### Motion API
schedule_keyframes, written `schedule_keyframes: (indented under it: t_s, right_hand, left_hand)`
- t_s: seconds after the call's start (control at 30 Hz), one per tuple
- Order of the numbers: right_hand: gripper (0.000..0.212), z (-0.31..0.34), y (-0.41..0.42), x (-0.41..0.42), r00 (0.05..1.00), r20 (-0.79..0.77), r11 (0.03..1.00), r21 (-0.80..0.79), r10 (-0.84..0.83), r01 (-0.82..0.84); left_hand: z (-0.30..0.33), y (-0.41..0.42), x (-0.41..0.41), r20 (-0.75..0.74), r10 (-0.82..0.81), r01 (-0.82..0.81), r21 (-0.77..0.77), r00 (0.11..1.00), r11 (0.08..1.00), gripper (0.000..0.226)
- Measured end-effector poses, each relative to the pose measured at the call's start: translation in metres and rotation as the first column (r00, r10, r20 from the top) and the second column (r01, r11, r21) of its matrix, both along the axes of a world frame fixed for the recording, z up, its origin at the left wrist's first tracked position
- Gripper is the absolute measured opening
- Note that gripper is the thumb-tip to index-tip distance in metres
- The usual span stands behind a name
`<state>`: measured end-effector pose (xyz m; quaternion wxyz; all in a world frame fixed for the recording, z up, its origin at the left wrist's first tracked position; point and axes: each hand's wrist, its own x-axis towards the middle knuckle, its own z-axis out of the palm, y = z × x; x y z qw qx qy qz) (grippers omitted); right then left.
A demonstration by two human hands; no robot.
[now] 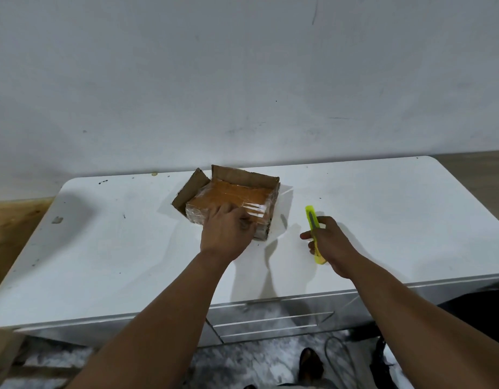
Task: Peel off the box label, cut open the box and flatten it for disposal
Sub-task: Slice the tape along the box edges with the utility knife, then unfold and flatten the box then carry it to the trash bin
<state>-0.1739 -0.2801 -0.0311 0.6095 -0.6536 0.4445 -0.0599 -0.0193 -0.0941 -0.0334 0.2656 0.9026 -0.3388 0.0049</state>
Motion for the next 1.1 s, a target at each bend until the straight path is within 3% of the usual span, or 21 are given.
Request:
schedule_keyframes:
  t_s: [0.1, 0.3, 0.5, 0.67, 0.8, 0.9, 1.1]
  right_hand:
    - [0.022, -0.005, -0.013, 0.005, 0.994, -0.094, 0.968, -0.238, 0.054, -0.075]
    - [0.028, -0.015, -0.045, 0.030, 0.979, -0.203, 0.896, -0.437, -0.011, -0.080]
    - [0.026, -0.027, -0.063, 0.030, 0.969, -0.246, 0.878, -0.456, 0.036, -0.148]
    - [0.028, -0.029, -0.081, 0.023, 0.969, -0.222, 0.811, -0.544, 0.109, -0.216]
    - [0.031, -0.020, -0.090, 0.027, 0.974, -0.169, 0.819, -0.531, 0.150, -0.218]
    - [0.029, -0.006, -0.090, 0.045, 0.948, -0.118, 0.806, -0.501, 0.296, -0.314]
    - [0.063, 0.031, -0.067, 0.099, 0.782, -0.102, 0.678, -0.439, 0.614, -0.590]
  left_hand:
    - [-0.001, -0.005, -0.006, 0.030, 0.047, -0.049, 0.052, 0.998, 0.997, 0.044]
    - [0.005, -0.013, -0.025, 0.024, 0.155, -0.156, 0.134, 0.988, 0.979, 0.052]
    - [0.001, -0.019, -0.040, 0.065, 0.233, -0.241, 0.180, 0.970, 0.954, 0.072]
    - [-0.004, -0.027, -0.045, 0.095, 0.287, -0.300, 0.178, 0.953, 0.937, 0.065]
    - [-0.008, -0.031, -0.051, 0.114, 0.353, -0.369, 0.186, 0.929, 0.911, 0.067]
    - [-0.010, -0.035, -0.059, 0.110, 0.445, -0.459, 0.187, 0.888, 0.869, 0.069]
    - [-0.001, -0.037, -0.065, 0.057, 0.530, -0.529, 0.219, 0.846, 0.820, 0.057]
